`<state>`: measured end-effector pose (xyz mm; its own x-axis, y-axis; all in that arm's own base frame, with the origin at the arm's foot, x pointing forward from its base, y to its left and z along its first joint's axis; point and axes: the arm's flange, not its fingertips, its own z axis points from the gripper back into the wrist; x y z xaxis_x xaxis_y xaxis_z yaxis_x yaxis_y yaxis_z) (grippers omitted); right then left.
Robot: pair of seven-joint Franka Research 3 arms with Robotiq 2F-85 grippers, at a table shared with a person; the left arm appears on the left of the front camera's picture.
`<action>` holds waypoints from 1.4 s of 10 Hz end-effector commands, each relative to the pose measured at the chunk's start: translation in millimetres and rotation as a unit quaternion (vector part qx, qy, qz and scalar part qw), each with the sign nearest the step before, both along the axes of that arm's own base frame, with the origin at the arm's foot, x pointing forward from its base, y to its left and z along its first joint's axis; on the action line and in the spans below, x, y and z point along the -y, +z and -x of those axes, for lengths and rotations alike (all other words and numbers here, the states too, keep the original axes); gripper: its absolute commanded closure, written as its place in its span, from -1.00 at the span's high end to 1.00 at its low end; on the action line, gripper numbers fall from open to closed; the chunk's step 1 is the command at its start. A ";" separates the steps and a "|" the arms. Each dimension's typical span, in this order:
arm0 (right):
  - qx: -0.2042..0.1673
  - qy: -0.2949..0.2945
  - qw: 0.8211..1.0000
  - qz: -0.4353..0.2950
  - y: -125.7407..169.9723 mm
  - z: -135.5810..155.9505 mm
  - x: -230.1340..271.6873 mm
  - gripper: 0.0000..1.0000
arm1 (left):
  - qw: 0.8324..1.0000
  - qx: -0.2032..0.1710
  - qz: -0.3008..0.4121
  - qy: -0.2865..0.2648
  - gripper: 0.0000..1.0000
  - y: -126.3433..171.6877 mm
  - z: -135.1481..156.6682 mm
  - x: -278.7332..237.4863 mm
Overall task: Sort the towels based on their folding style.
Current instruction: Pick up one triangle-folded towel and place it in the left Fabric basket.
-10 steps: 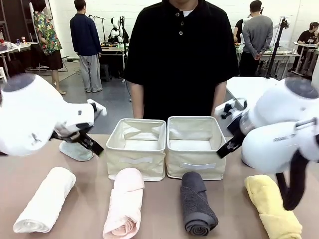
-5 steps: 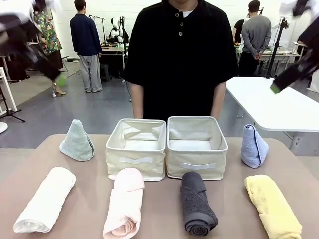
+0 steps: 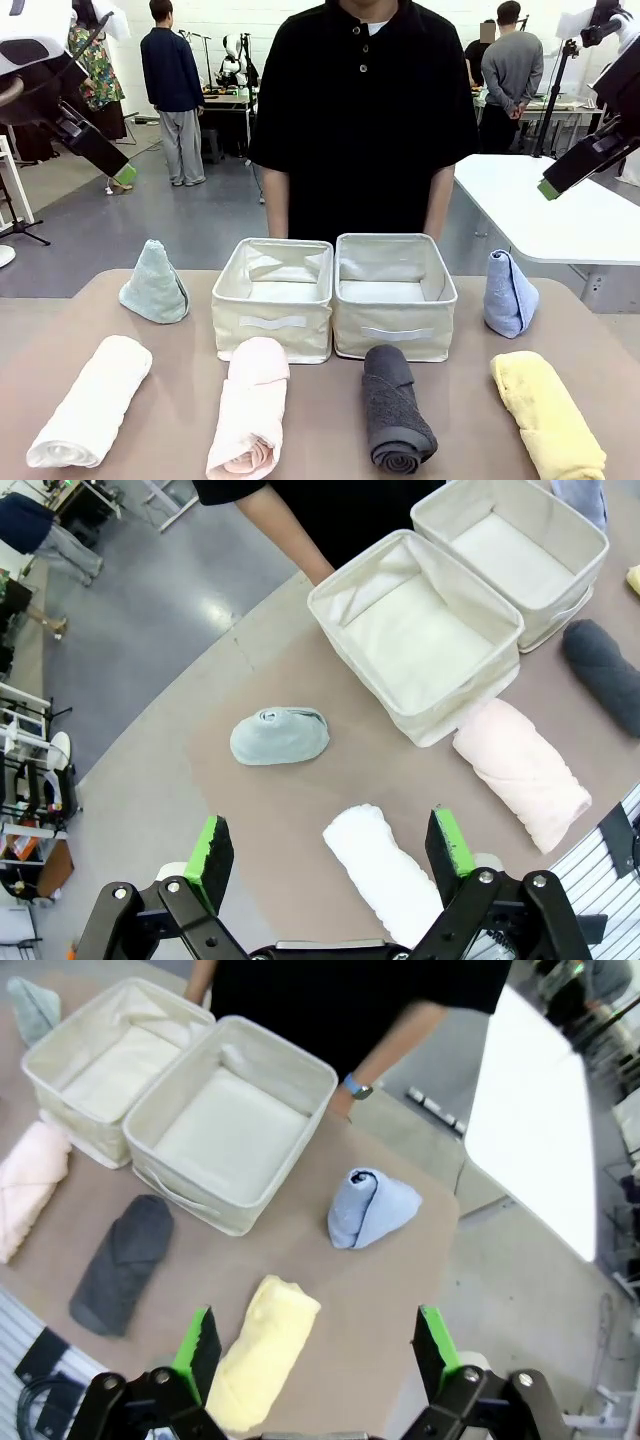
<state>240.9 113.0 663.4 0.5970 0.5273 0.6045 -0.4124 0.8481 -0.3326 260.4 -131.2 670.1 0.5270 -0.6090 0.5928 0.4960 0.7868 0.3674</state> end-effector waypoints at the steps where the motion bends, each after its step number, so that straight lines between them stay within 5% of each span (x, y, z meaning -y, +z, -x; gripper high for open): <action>1: -0.106 0.081 0.985 -0.109 12.3 -16.9 47.8 1.00 | 0.967 -0.156 0.165 -0.113 1.00 22.7 -15.2 -45.9; 3: -0.166 0.220 0.916 -0.292 14.5 -42.2 151.2 1.00 | 0.865 -0.298 0.325 -0.237 1.00 36.8 -43.7 -126.2; 4: -0.168 0.247 0.889 -0.348 7.8 -52.1 201.3 1.00 | 0.856 -0.310 0.329 -0.249 1.00 38.4 -53.1 -165.9; 6: -0.135 0.248 0.869 -0.405 -6.9 -61.8 266.3 1.00 | 0.883 -0.253 0.321 -0.228 1.00 42.0 -60.6 -232.0; 9: -0.111 0.280 0.844 -0.444 -24.7 -51.3 319.1 1.00 | 0.886 -0.210 0.305 -0.279 1.00 26.6 -51.8 -312.9; 12: -0.097 0.256 0.894 -0.354 -22.4 -36.6 316.4 1.00 | 0.902 -0.138 0.257 -0.318 1.00 8.5 -38.6 -328.1; 14: -0.087 0.280 0.906 -0.304 -14.0 -29.8 300.7 1.00 | 0.908 -0.111 0.244 -0.322 1.00 4.5 -34.7 -326.2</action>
<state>280.9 -199.2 648.0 0.4915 0.3350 0.8039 -0.8202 0.4885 0.2978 297.2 206.7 681.4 0.3167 -0.5398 0.7799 0.9310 0.3344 -0.1466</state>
